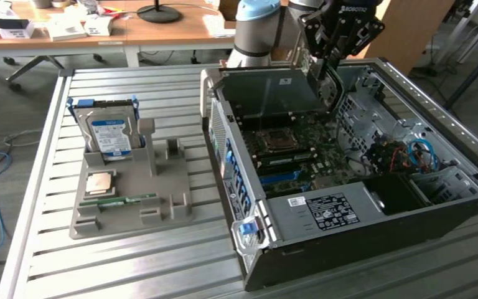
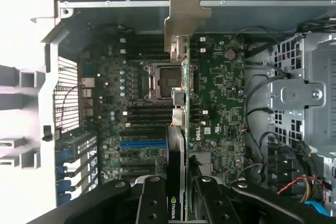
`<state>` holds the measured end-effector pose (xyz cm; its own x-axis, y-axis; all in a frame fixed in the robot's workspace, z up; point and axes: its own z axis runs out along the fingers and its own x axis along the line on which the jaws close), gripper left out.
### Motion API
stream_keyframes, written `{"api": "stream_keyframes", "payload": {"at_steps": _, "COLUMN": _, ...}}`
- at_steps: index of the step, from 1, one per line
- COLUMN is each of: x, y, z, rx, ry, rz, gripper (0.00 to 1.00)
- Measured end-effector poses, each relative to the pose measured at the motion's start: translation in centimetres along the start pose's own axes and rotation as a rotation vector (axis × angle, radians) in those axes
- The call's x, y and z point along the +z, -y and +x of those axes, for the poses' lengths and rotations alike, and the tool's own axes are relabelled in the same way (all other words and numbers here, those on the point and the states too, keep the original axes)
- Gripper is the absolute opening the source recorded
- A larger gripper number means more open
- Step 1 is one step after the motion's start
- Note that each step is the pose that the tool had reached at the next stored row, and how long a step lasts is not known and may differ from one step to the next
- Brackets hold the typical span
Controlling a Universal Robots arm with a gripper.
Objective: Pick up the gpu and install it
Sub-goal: 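Pick up the gpu and move the gpu toward the slot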
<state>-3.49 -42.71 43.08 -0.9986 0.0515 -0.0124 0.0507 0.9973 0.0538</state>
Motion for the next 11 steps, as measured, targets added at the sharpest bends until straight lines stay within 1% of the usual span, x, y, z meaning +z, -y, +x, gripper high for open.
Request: {"api": "stream_keyframes", "payload": {"at_steps": 11, "x": 0.06, "y": -0.21, "z": -4.2, "rx": 0.000, "ry": -0.0004, "rz": 0.0000, "gripper": 0.26}}
